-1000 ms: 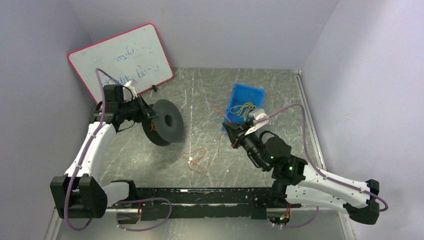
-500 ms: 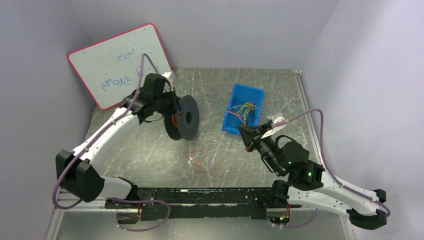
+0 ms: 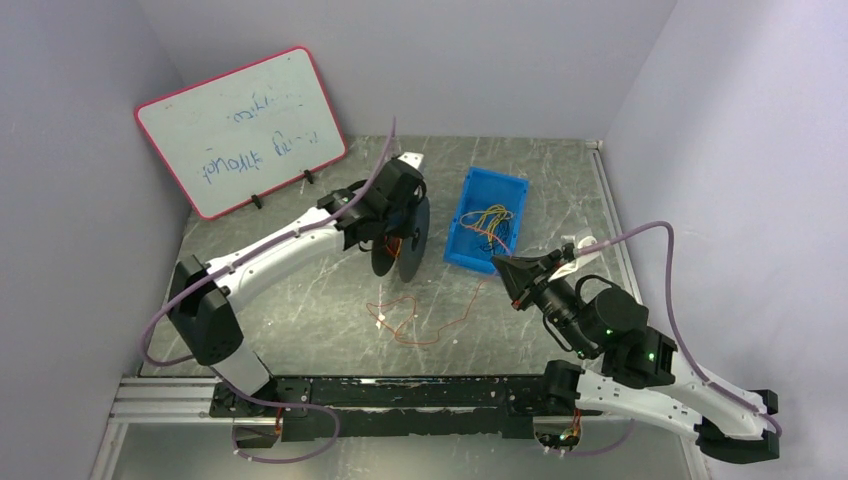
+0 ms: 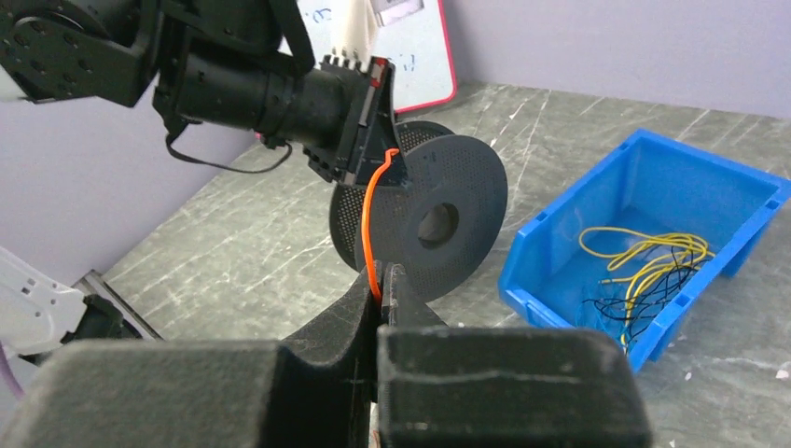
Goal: Wrap the cables
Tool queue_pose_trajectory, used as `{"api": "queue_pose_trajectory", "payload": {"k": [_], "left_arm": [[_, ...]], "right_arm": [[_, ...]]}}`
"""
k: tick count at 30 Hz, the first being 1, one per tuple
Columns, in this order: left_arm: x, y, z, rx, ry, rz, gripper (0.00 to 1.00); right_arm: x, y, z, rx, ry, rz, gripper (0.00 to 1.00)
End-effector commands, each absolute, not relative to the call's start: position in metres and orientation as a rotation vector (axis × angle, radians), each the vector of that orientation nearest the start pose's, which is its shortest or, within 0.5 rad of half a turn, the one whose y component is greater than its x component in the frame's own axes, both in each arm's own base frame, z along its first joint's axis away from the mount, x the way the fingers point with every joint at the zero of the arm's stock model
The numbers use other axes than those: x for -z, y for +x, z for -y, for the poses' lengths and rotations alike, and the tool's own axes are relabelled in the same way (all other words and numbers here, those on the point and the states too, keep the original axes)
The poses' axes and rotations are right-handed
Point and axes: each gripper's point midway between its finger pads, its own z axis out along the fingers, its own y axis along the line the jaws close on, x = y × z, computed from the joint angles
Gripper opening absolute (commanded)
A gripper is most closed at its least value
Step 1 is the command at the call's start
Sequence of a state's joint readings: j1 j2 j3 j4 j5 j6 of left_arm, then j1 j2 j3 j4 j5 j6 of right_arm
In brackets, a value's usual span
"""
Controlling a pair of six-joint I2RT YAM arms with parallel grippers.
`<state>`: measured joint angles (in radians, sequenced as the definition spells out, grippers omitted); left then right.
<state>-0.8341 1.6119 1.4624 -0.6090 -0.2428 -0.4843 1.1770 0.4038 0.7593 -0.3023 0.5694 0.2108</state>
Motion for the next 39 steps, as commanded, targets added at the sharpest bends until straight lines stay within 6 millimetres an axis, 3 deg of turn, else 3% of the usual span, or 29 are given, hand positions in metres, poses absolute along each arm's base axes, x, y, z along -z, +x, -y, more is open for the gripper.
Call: {"api": "queue_pose_trajectory", "payload": {"k": [1,12,22,30,39], "left_arm": [[-0.227,0.321,0.323,0.32,0.283,-2.206,0.07],[-0.224,0.303,0.353,0.308,0.379,-2.192,0.07],[-0.212,0.292,0.358,0.308,0.418,-2.215,0.07],[-0.204,0.287,0.364,0.339,0.451,-2.234,0.18],[-0.196,0.283,0.366,0.335,0.463,-2.252,0.24]], "right_arm": [[-0.336,0.159,-0.152,-0.689,-0.246,-1.545,0.0],[-0.332,0.161,-0.15,-0.673,-0.234,-1.561,0.0],[-0.326,0.162,-0.147,-0.658,-0.211,-1.587,0.0],[-0.321,0.164,-0.146,-0.641,-0.204,-1.597,0.0],[-0.318,0.165,-0.146,-0.632,-0.204,-1.605,0.0]]}}
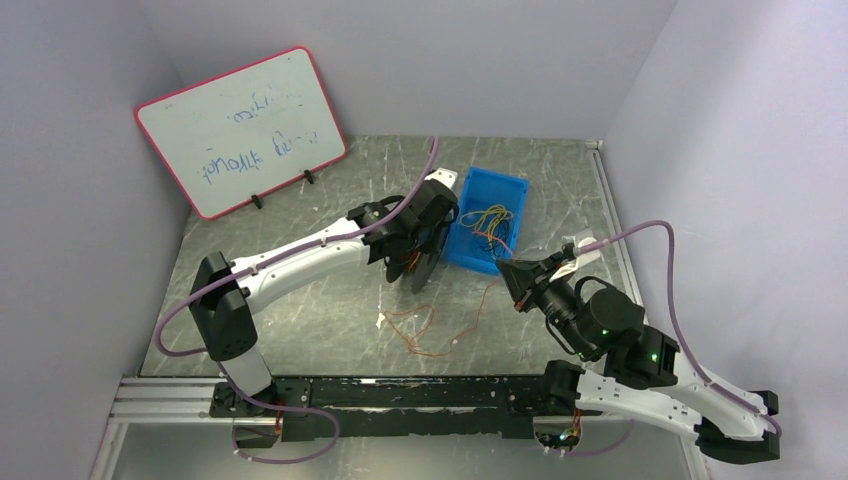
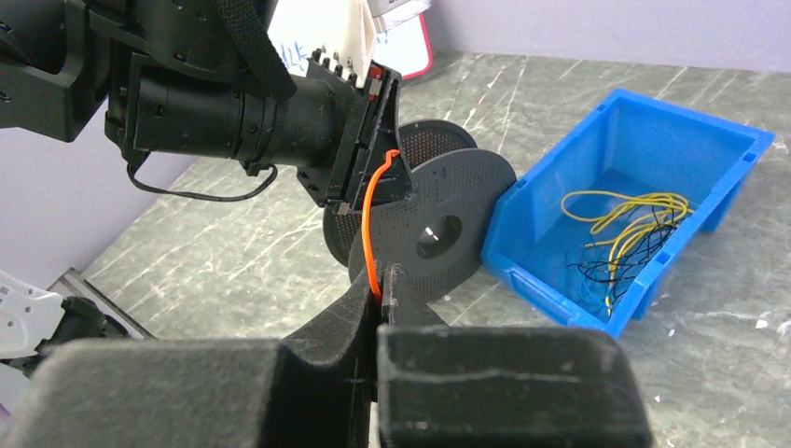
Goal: Wrap the cables
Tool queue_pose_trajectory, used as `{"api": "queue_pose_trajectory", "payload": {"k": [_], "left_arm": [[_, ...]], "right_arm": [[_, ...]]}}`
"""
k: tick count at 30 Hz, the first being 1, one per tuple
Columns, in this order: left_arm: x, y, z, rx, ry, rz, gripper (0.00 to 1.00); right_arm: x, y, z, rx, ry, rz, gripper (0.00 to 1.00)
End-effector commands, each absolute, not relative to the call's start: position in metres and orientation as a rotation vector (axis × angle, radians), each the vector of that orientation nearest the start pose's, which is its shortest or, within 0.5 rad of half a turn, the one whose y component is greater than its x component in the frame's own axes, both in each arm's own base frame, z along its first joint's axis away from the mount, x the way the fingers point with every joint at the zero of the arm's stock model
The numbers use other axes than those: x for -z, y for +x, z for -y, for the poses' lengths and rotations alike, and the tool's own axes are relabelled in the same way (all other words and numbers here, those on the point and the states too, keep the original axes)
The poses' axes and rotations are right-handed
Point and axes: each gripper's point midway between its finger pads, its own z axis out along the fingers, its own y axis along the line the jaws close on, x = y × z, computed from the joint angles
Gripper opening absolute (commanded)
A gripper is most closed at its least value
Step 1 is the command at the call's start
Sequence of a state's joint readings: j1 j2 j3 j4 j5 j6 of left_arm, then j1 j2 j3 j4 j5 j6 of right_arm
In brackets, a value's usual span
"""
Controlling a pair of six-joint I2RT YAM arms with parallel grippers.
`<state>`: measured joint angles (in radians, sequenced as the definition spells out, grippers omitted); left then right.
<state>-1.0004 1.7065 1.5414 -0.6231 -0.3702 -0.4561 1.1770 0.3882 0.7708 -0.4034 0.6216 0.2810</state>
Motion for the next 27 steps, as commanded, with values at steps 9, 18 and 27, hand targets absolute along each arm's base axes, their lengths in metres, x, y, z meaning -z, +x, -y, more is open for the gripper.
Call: {"api": "queue_pose_trajectory", "payload": {"k": [9,18,27], "left_arm": [[-0.209,0.278,0.369,0.352,0.462,-2.226,0.39],[-0.269,0.281,0.357,0.366,0.444,-2.127,0.49],[-0.291,0.309,0.311,0.273,0.38,-2.093,0.55]], "right_arm": [[-0.316,0.164,-0.145,-0.637,-0.194,-1.608,0.0],[-0.315,0.165,-0.145,-0.633,-0.188,-1.614,0.0],[-0.313,0.167,-0.15,-0.626,-0.197,-1.621,0.0]]}}
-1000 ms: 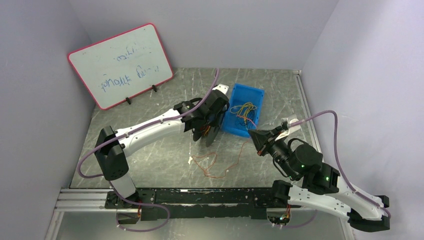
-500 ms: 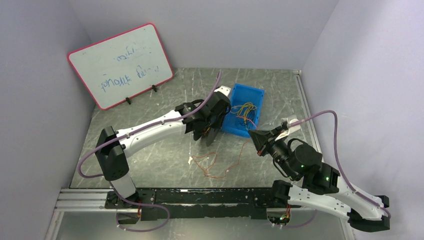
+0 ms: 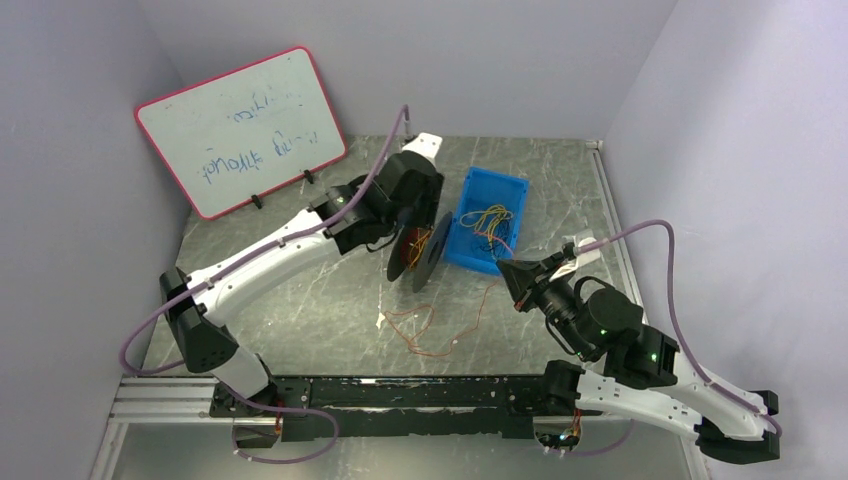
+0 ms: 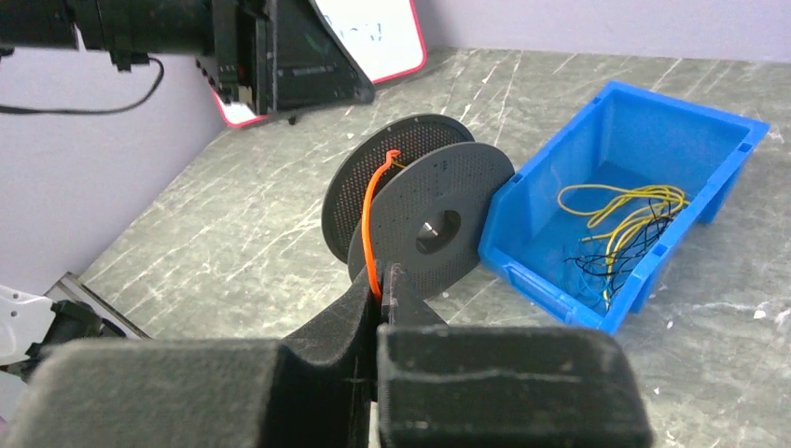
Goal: Wrap the cables
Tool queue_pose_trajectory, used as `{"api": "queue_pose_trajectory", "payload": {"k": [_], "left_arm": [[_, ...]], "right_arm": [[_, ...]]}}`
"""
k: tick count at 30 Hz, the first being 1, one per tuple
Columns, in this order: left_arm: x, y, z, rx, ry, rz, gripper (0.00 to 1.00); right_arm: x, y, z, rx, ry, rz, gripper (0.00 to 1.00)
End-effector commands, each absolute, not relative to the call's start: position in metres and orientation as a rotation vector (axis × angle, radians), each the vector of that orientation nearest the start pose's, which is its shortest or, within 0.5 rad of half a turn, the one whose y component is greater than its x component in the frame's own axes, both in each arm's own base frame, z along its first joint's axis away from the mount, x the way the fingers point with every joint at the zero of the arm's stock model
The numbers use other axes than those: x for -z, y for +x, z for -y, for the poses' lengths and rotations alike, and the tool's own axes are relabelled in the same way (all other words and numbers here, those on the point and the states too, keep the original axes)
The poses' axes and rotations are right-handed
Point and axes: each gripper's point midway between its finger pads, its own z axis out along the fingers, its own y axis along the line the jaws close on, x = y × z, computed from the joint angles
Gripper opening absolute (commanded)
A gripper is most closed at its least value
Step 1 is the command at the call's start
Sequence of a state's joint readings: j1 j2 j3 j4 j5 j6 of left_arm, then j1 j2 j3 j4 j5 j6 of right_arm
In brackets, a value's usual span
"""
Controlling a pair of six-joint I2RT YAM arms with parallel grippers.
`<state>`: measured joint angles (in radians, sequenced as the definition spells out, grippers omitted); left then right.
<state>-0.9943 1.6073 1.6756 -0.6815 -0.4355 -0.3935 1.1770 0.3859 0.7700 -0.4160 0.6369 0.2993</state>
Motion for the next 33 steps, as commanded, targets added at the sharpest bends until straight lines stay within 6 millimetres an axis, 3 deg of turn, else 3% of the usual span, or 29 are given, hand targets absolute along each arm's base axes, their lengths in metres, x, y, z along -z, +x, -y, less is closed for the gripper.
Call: {"api": "queue_pose_trajectory", "payload": {"k": [1,8,15,20,26,33], "left_arm": [[-0.286,0.312,0.307,0.279,0.375,-2.105,0.55],[-0.262,0.328,0.287,0.381,0.368,-2.163,0.58],[-0.24,0.324,0.289,0.473,0.404,-2.214,0.6],[-0.242,0.322,0.287,0.484,0.399,-2.203,0.62],[-0.248,0.32,0.28,0.469,0.387,-2.183,0.62],[-0.258,0.315,0.268,0.444,0.369,-2.155,0.62]], "right_arm": [[-0.313,0.167,-0.15,-0.624,-0.199,-1.62,0.0],[-0.309,0.175,-0.156,-0.565,-0.192,-1.671,0.0],[-0.312,0.179,-0.181,-0.536,-0.269,-1.741,0.0],[-0.311,0.182,-0.205,-0.516,-0.339,-1.795,0.0],[-0.325,0.19,-0.224,-0.529,-0.358,-1.82,0.0],[-0.312,0.22,-0.236,-0.605,-0.403,-1.95,0.0]]}}
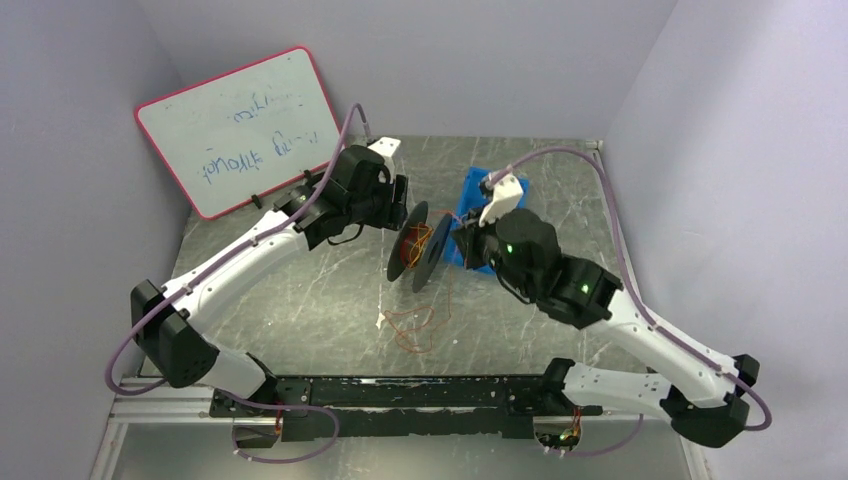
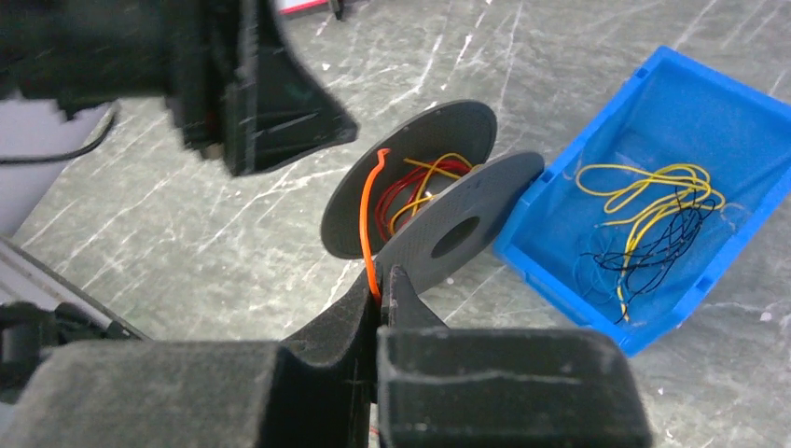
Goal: Wrap the cables
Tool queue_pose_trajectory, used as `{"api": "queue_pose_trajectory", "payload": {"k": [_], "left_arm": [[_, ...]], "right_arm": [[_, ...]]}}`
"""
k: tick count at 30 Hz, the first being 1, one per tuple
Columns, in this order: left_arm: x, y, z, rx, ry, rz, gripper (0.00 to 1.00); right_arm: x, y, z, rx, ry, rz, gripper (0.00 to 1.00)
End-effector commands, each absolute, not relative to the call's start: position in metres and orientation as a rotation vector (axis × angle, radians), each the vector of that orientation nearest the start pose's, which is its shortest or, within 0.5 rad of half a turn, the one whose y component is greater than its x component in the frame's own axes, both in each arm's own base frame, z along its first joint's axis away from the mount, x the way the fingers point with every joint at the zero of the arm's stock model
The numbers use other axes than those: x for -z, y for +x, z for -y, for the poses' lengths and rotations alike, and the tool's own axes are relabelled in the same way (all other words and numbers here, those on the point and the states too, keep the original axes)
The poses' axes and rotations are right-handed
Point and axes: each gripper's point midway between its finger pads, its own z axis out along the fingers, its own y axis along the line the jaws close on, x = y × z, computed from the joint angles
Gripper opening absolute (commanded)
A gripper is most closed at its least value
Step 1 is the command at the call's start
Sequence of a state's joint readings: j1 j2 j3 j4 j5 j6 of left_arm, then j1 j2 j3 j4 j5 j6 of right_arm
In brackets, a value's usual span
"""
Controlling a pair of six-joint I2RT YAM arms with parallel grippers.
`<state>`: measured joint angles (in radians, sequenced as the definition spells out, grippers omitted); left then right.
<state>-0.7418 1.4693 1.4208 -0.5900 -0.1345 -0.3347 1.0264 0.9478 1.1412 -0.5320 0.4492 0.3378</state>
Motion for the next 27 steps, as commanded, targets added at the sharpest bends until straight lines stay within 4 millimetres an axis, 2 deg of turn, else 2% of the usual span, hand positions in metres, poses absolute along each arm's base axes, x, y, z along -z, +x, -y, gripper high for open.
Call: {"api": "queue_pose_trajectory", "payload": {"k": [1,5,11,15,22,25,27], "left_arm": [[-0.259,0.315,0.266,0.436,0.368,-2.152,0.62],[-0.265,0.312,0.257,0.412,0.365,-2.132,0.62],[-0.269,0.305,0.262,0.463,0.421,-2.106,0.62],[-0.266,0.305,0.264,0.464,0.443,-2.111,0.62],[-0.259,0.301,0.28,0.536,0.479,-2.115,0.62],[-0.253,0.296,0.29,0.558,0.513,-2.118,0.62],[-0.249,0.293,0.296,0.556,0.536,-2.119,0.62]], "right_arm": [[-0.31,0.224,-0.238,-0.624,-0.411,-1.969,0.0],[-0.301,0.236,-0.24,-0.673,-0.433,-2.045,0.0],[-0.293,0.251,-0.246,-0.753,-0.455,-2.142,0.0],[-0.286,0.253,-0.252,-0.863,-0.483,-2.232,0.0],[-0.256,0.26,-0.254,-0.956,-0.452,-2.423,0.0],[-0.249,0.259,-0.258,-1.025,-0.456,-2.473,0.0],[-0.246,0.267,-0.249,-1.065,-0.408,-2.499,0.0]]}}
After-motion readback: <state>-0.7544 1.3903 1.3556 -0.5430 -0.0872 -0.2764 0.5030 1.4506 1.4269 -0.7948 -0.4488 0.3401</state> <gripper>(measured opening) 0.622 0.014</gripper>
